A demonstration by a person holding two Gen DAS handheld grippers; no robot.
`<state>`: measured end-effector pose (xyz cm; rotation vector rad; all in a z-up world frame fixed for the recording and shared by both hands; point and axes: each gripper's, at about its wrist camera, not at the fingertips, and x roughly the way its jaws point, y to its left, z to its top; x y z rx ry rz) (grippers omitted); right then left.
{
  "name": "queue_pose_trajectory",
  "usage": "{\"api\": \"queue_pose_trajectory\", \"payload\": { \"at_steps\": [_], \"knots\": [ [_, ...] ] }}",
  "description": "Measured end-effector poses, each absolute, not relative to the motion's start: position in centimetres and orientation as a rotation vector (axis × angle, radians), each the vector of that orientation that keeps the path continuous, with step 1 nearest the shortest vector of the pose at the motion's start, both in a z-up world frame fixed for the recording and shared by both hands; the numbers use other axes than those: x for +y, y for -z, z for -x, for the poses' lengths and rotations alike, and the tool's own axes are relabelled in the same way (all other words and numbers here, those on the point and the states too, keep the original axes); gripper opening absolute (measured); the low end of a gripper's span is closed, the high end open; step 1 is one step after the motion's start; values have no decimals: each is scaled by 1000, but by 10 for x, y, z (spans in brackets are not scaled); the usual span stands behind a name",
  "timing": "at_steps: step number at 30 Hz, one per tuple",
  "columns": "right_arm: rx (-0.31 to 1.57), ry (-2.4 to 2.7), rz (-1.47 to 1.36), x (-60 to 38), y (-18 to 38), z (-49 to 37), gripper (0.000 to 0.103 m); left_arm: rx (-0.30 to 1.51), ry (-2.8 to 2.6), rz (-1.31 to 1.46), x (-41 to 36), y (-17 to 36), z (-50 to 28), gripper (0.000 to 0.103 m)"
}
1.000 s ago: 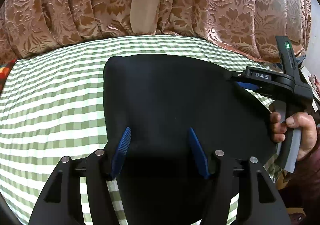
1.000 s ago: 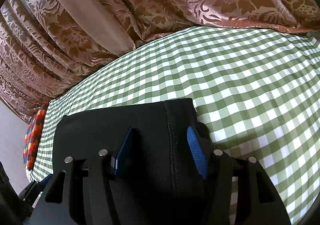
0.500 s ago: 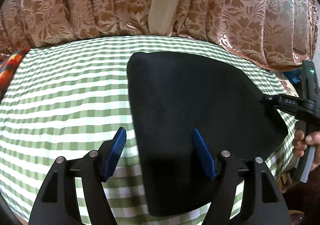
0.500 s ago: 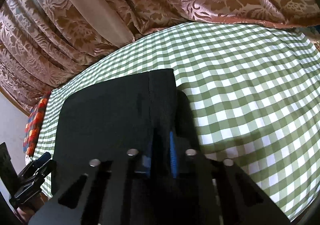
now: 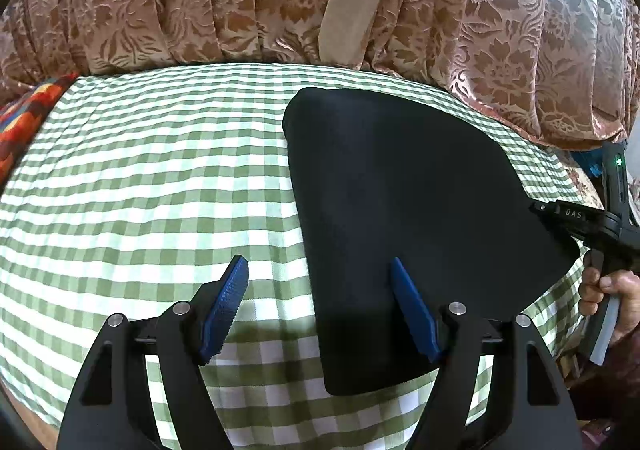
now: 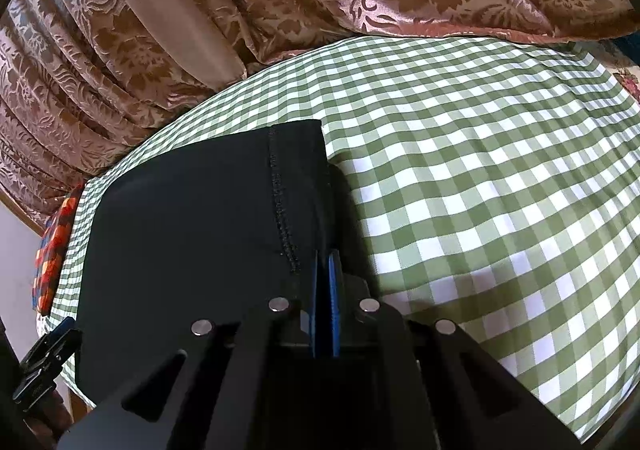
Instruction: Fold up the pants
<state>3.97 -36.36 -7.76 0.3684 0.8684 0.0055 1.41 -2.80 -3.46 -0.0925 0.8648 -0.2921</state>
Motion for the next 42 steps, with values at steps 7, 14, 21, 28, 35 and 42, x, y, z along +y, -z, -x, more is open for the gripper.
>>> {"api": "queue_pose_trajectory", "payload": {
  "at_steps": [7, 14, 21, 28, 35, 42],
  "knots": [
    [869, -28, -402, -373, 64, -36, 40, 888, 370, 243, 4, 43, -21, 75],
    [881, -259, -601, -400, 68, -37, 80, 914, 523, 497, 36, 49, -48, 75],
    [1001, -420, -707, -410, 104, -69, 82, 1006, 688, 700, 20, 69, -91, 75],
    [1017, -495, -659, -398, 111, -72, 52, 1053, 793, 631, -13, 82, -93, 50],
    [918, -518, -494, -367, 53, -80, 42, 862, 870, 582, -10, 30, -78, 27],
    [835, -564, -473, -341, 27, -164, 42, 739, 824, 456, 6, -18, -135, 27]
  ]
}}
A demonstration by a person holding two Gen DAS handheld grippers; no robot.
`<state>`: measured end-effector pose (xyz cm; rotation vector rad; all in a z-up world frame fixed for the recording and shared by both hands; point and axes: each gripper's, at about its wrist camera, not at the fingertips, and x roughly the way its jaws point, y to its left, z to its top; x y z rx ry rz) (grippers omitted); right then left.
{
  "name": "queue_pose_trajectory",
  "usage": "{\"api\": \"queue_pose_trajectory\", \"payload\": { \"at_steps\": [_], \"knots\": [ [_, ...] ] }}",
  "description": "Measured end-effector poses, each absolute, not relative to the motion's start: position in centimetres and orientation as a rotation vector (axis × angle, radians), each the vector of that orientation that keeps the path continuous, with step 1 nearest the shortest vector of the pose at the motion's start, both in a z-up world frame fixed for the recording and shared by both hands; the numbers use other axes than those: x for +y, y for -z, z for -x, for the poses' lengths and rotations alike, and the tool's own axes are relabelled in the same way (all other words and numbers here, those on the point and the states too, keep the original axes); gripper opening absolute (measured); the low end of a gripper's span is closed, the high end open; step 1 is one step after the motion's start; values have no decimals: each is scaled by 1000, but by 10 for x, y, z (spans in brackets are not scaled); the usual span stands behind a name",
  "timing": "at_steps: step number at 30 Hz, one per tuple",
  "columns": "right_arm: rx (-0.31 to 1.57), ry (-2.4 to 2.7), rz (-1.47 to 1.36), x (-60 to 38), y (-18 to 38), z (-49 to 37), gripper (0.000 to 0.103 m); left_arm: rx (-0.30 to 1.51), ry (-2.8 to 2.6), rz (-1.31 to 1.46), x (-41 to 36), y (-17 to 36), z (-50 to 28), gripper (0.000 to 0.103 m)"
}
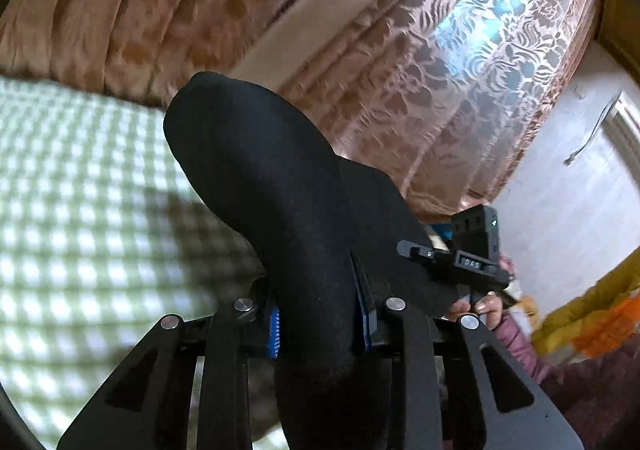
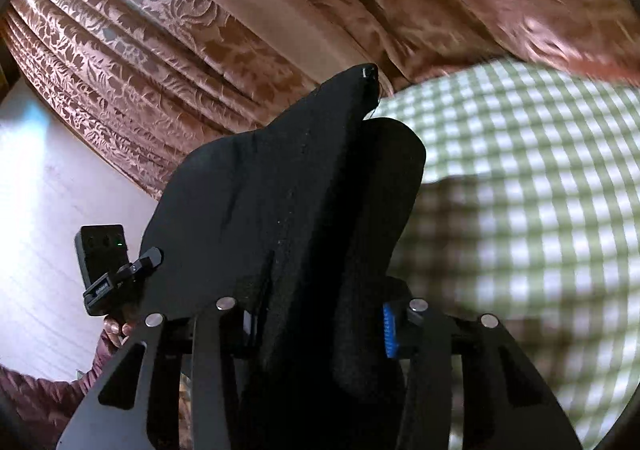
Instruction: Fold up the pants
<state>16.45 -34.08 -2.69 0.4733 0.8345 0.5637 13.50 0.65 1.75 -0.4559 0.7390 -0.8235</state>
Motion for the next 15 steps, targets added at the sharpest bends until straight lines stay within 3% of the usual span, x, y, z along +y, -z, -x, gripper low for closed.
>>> {"api": "queue_pose_trajectory", "payload": {
  "at_steps": [5, 10, 11, 12, 14, 15],
  "knots": [
    [860, -581, -470, -325, 34, -225, 43, 752, 724, 383, 26, -22, -201, 27],
    [1010, -503, -511, -317, 99, -282, 50, 836, 631, 347, 45, 17, -249, 30],
    [1032, -485, -507, -316, 115, -286, 59, 912, 564, 336, 45, 41, -261, 33],
    [1004, -510, -545, -319, 123, -286, 61, 965, 522, 331, 45, 56, -267, 36],
    [985, -516, -566, -323, 124, -282, 61, 967, 490, 407, 55, 78, -268, 50],
    [987, -508, -551, -323, 122, -282, 62, 969, 488, 440, 58, 79, -267, 50]
  ]
}}
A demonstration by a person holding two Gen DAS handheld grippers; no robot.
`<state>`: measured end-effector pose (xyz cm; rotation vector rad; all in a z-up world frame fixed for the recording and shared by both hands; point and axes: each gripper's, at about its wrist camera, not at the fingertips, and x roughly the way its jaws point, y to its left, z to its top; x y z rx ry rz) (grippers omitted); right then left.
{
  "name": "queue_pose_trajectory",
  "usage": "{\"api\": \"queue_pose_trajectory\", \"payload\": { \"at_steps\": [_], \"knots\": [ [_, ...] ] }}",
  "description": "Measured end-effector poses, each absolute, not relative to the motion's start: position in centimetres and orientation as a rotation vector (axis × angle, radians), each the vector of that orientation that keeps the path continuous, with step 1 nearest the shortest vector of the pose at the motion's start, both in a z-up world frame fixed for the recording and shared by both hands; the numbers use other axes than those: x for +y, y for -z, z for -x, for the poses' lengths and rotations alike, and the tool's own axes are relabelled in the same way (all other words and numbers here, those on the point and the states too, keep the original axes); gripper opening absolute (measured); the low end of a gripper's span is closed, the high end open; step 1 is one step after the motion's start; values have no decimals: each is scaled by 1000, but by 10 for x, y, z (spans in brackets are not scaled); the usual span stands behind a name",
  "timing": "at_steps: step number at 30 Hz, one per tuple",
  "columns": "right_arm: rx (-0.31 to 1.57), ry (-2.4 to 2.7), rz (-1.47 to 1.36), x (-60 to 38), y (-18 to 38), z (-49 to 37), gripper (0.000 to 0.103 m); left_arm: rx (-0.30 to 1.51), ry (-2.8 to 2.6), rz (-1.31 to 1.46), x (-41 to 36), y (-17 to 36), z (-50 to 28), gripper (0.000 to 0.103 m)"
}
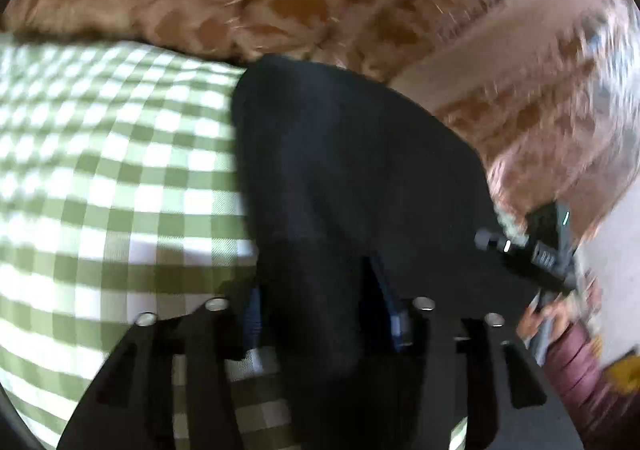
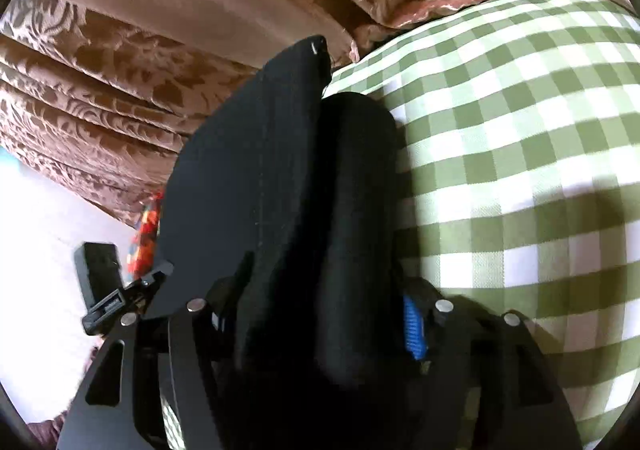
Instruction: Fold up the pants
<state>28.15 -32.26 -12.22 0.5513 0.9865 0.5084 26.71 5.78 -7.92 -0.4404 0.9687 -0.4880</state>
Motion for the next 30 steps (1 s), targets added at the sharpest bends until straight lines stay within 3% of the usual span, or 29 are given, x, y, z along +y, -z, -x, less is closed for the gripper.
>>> {"api": "queue_pose_trajectory", "payload": {
  "at_steps": [4, 6, 8, 11, 16, 24, 26, 28, 30],
  "knots": [
    [971, -412, -403, -319, 99, -276, 76, 916, 402, 350, 53, 59, -250, 50],
    [921, -361, -324, -314, 79, -268, 75, 860, 318, 288, 53, 42, -236, 50],
    [879, -330, -266, -310, 64, -257, 57, 793, 298, 265, 58, 31, -222, 50],
    [817, -339, -179, -296, 48, -236, 40, 742, 311, 212, 48, 24, -205, 50],
    [916, -307, -108, -277, 81, -239, 33, 797, 285, 100, 12, 52, -203, 50],
    [863, -260, -180, -287, 75, -224, 37, 784, 199, 125, 5, 49, -196, 51],
    [818, -232, -185, -290, 61, -209, 56, 766, 183, 115, 5, 43, -185, 51],
    [786, -210, -179, -285, 49, -195, 56, 745, 169, 100, 2, 35, -173, 53],
    [767, -206, -181, -282, 42, -179, 58, 713, 158, 86, -1, 25, -157, 62]
  ]
}}
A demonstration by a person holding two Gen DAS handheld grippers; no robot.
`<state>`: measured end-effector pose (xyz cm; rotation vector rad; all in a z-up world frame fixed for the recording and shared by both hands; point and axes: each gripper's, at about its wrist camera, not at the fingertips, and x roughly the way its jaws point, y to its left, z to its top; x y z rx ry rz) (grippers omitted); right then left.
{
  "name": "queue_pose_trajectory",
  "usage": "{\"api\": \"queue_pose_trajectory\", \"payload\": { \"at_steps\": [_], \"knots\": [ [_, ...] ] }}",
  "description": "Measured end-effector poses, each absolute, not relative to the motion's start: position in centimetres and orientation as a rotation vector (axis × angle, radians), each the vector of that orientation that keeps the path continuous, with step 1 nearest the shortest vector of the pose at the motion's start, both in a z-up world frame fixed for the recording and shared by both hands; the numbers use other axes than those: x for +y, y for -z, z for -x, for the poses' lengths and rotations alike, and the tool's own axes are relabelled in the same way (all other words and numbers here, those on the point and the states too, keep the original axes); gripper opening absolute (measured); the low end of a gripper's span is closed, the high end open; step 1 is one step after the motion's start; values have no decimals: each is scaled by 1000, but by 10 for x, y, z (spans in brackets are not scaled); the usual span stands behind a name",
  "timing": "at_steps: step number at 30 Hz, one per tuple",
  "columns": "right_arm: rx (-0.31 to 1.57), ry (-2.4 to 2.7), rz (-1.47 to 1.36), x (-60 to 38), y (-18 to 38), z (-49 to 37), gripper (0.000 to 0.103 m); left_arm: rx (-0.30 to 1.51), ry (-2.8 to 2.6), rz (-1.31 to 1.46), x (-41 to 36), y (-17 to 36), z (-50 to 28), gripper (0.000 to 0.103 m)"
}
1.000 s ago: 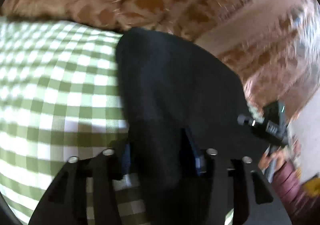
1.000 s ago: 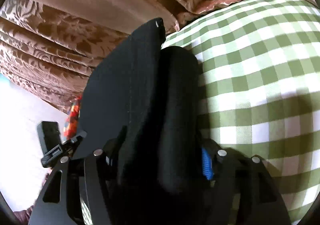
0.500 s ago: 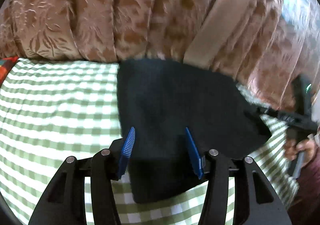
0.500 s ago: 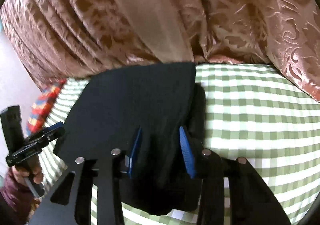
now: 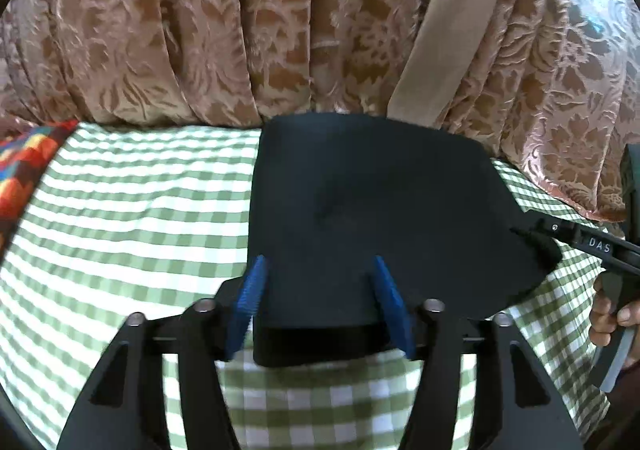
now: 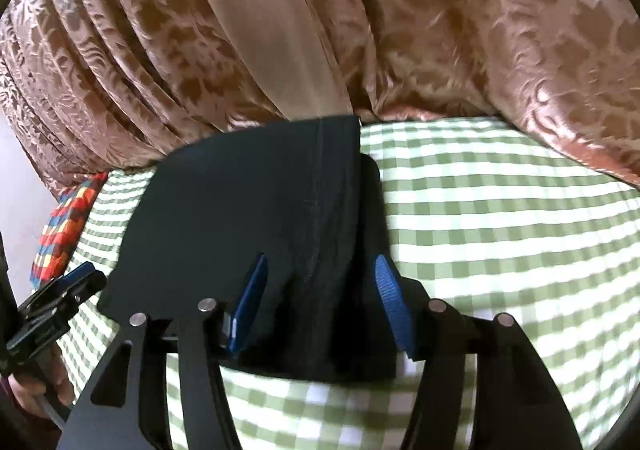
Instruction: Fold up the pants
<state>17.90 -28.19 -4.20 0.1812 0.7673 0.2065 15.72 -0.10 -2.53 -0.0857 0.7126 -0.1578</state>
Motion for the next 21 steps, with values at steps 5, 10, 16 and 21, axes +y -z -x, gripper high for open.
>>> {"api": "queue_pose_trajectory", "payload": {
  "at_steps": [5, 10, 16, 21],
  "knots": [
    [743, -175, -150, -260, 38, -145, 71, 673, 126, 84, -6, 12, -124, 66],
    [713, -175, -96, -232, 36, -119, 79, 652, 134, 100, -9, 2, -93, 73],
    [713, -128, -30, -213, 43, -98, 84, 642, 113, 115, -8, -3, -69, 76],
    [711, -73, -10, -207, 53, -82, 87, 624, 65, 99, -9, -2, -50, 81]
  ]
}}
